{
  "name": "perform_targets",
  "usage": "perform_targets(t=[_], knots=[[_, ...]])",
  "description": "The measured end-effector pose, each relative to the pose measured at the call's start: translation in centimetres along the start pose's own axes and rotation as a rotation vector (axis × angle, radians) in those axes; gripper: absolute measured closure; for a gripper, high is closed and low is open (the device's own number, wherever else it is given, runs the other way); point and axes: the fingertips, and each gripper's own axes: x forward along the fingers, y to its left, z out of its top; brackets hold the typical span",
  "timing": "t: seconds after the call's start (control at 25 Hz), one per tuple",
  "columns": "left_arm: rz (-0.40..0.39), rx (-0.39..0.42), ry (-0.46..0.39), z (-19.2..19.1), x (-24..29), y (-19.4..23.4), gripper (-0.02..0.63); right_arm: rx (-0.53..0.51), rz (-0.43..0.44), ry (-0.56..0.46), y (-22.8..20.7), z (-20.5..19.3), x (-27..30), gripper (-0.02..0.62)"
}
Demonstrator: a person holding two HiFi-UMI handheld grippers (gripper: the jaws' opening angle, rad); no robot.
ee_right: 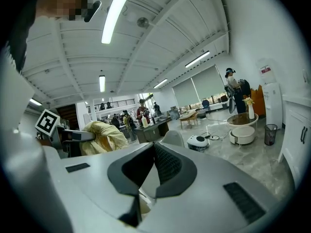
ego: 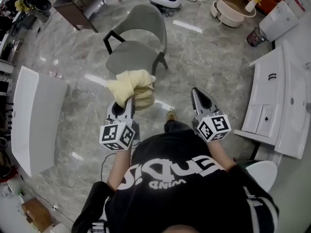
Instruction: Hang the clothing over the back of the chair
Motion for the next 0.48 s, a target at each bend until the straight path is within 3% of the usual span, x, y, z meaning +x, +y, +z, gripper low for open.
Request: perform_targets(t=[0.48], knots=[[0.054, -0.018, -0.029, 2.3, 7.1, 0.0, 0.491, -0.004, 0.101, 0.019, -4.3, 2.2, 6.1, 0.58]])
